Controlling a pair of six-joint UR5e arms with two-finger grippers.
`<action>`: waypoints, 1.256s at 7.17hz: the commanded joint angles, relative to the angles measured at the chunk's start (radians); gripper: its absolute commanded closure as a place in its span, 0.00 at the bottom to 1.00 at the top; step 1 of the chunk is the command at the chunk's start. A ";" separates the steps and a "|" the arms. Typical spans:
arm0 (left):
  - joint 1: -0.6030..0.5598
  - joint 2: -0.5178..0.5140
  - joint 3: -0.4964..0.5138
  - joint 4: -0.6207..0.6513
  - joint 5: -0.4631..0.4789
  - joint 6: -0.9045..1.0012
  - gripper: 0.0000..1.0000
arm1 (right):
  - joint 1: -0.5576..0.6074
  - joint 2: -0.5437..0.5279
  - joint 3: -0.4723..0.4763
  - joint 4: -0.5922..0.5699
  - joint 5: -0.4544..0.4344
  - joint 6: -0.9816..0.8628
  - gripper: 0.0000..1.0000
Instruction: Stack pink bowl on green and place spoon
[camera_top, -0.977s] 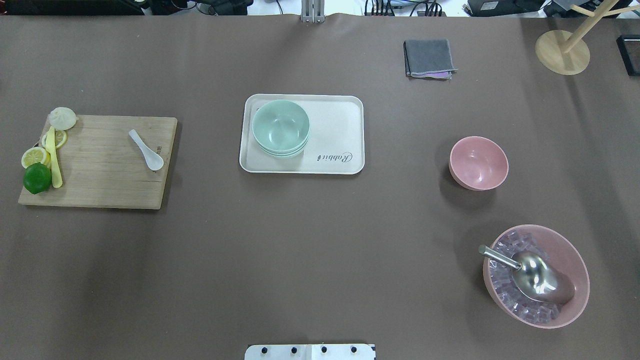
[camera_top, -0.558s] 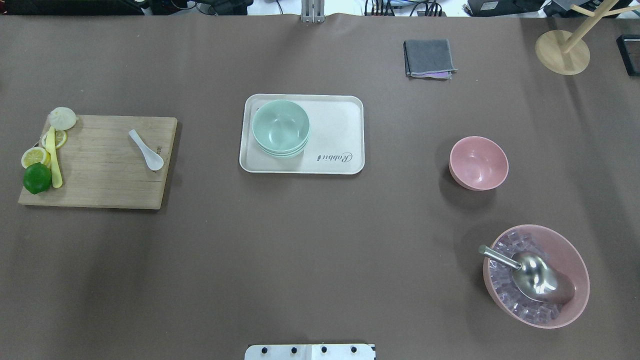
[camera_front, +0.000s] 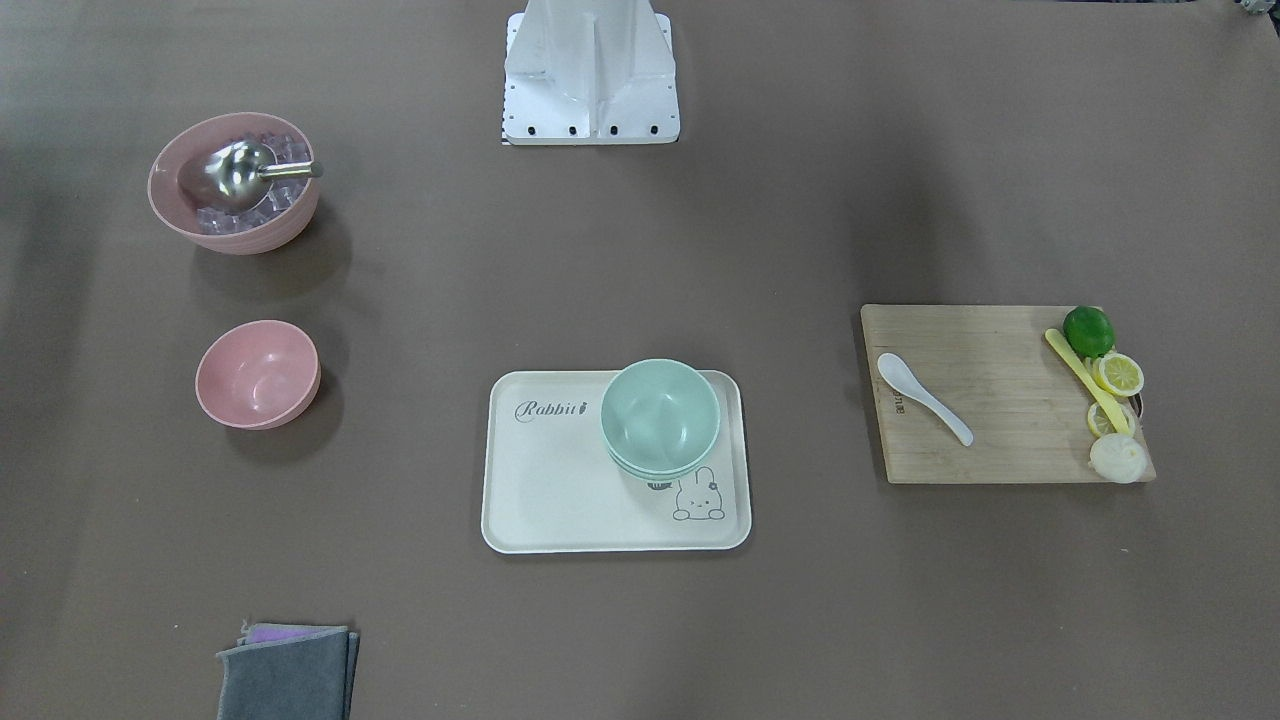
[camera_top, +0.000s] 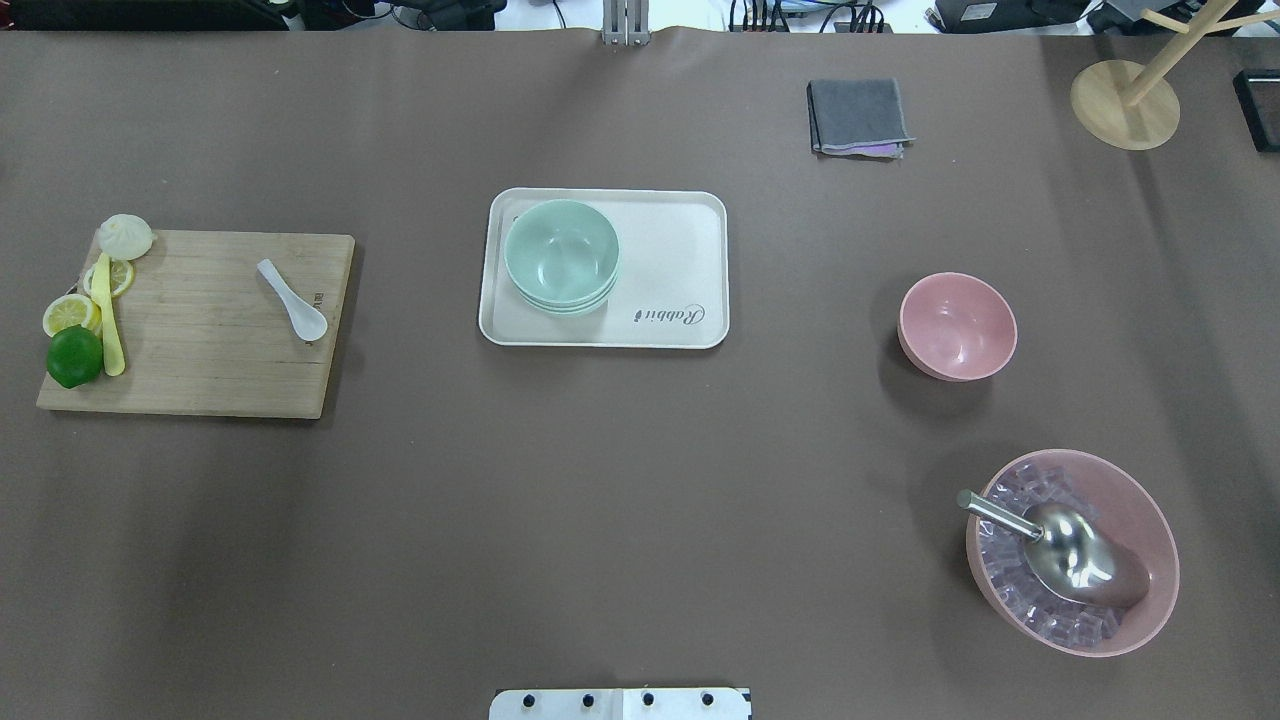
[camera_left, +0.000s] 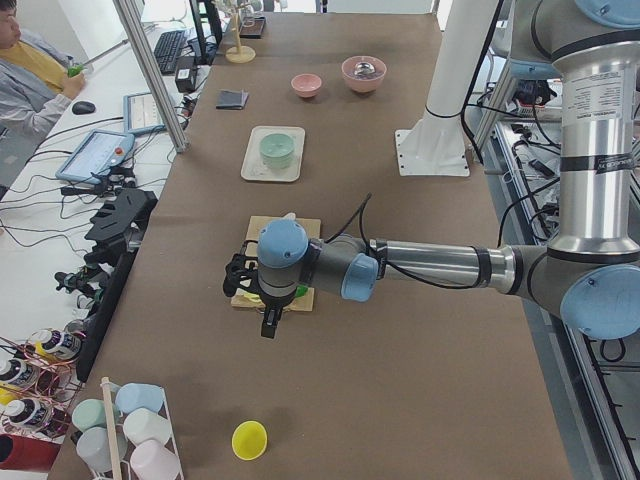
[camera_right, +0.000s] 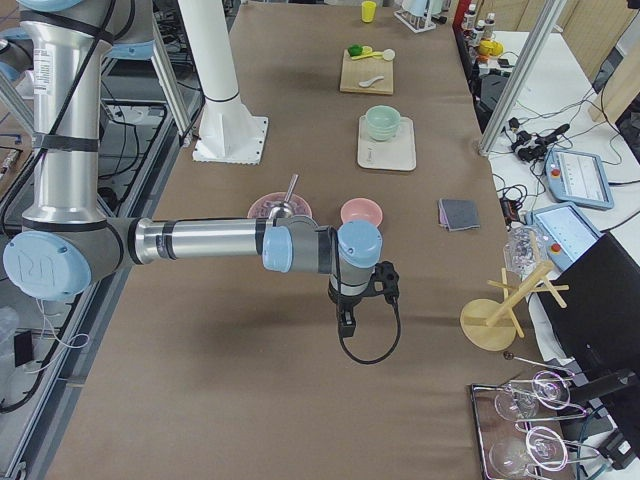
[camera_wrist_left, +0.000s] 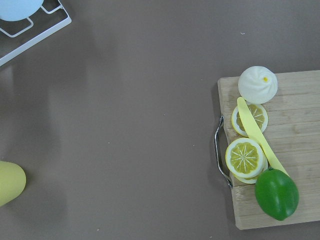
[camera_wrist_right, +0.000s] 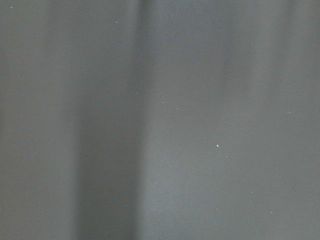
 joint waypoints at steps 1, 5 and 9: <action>0.001 0.004 0.003 -0.023 0.000 -0.001 0.02 | 0.000 0.006 -0.004 0.002 0.019 0.000 0.00; 0.003 0.013 0.000 -0.024 -0.002 -0.004 0.02 | -0.003 0.001 -0.016 0.120 0.028 0.005 0.00; 0.004 0.013 0.003 -0.045 -0.011 0.001 0.02 | -0.040 0.001 -0.016 0.200 0.082 0.060 0.00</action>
